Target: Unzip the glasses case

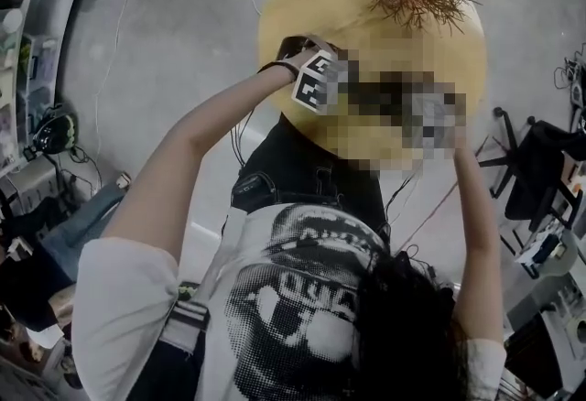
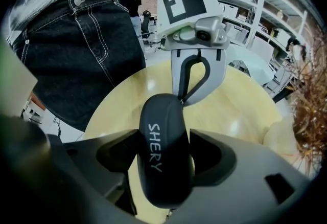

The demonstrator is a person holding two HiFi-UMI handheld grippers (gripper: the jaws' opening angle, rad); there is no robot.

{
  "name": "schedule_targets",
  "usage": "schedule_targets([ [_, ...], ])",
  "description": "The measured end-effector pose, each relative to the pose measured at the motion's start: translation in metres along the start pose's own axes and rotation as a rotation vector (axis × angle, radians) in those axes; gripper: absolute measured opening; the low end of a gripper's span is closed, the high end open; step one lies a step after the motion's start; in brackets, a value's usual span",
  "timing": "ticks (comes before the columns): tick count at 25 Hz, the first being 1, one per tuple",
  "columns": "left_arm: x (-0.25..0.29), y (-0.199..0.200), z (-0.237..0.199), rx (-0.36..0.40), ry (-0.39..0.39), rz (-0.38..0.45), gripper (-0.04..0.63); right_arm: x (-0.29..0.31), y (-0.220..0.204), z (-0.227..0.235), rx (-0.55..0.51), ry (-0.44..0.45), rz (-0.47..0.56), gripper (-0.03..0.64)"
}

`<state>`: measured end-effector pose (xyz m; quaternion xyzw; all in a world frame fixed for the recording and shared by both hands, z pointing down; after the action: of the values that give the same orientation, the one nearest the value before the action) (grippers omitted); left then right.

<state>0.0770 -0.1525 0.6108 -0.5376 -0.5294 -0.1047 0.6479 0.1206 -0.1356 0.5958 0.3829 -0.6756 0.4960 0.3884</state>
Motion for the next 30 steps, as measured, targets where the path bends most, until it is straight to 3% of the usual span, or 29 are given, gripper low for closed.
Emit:
schedule_targets([
  [10, -0.007, -0.005, 0.008, -0.184, 0.108, 0.054, 0.012, -0.002, 0.002, 0.006, 0.090, -0.031, 0.016, 0.316],
  [21, -0.011, -0.013, 0.010, -0.422, 0.254, 0.137, 0.012, 0.005, 0.001, 0.035, 0.402, -0.159, -0.010, 0.316],
  [25, -0.013, -0.015, 0.003, -0.514, 0.323, 0.169, 0.012, 0.010, -0.002, 0.045, 0.564, -0.191, -0.041, 0.319],
  [30, -0.019, -0.027, -0.004, -0.534, 0.351, 0.124, 0.012, 0.010, 0.003, 0.048, 0.619, -0.218, -0.034, 0.324],
])
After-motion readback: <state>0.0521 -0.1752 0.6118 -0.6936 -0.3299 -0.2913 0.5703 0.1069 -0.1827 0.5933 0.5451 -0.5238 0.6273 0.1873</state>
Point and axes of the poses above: the fingertips, and each gripper's own axes: x forward along the fingers, z to its right, y out of its top, the point moved 1 cm from there along -x, backward along the fingers, and after that the axes turned 15 degrees about -y, right-handed, at the moved point
